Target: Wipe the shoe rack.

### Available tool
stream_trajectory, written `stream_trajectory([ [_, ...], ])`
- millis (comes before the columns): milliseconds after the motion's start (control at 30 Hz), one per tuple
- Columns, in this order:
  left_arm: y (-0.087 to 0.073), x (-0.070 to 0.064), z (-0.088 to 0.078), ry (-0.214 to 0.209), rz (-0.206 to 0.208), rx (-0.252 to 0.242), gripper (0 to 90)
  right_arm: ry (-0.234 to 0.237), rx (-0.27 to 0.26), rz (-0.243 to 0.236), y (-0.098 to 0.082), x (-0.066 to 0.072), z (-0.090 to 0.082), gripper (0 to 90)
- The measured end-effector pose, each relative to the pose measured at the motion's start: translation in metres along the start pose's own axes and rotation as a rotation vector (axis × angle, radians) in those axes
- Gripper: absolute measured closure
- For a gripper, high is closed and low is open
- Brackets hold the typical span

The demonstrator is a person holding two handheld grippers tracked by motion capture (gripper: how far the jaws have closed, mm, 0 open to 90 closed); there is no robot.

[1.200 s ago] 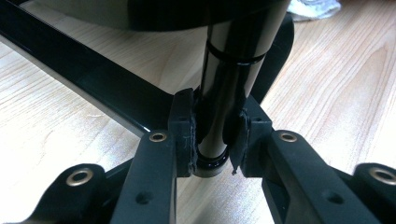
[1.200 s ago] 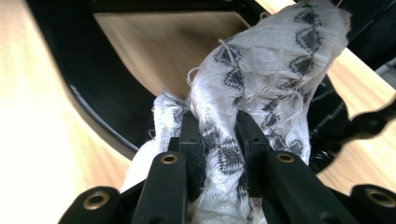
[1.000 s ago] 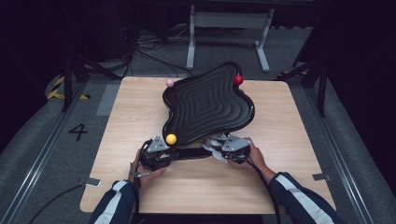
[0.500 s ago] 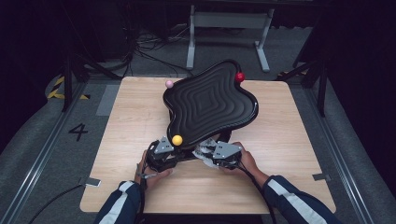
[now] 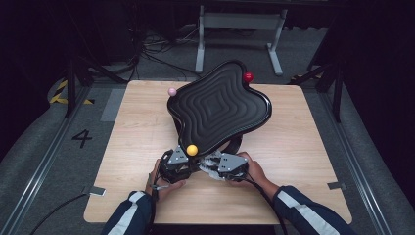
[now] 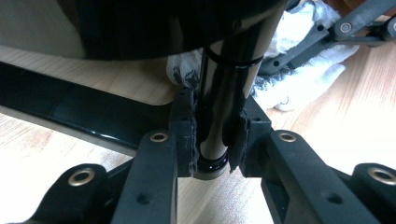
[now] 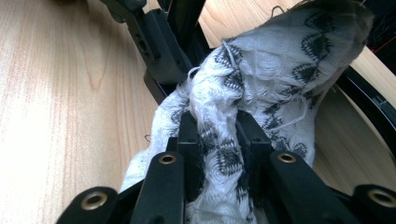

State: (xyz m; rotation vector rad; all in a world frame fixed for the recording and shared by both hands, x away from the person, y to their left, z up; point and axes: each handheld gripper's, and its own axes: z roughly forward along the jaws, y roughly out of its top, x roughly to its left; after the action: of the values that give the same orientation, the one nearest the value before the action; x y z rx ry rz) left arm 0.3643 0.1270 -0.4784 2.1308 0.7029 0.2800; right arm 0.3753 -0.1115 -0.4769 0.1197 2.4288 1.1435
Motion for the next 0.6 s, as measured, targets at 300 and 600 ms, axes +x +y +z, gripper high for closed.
stream_trajectory([
  [300,0.0,0.0,0.0,-0.009,-0.009,-0.003,72.9,-0.083,0.027,0.008,-0.015,-0.019,-0.011,76.3],
  [600,0.0,0.001,0.0,-0.015,-0.009,0.002,72.7,-0.206,0.068,0.12,-0.041,-0.052,-0.021,76.3],
])
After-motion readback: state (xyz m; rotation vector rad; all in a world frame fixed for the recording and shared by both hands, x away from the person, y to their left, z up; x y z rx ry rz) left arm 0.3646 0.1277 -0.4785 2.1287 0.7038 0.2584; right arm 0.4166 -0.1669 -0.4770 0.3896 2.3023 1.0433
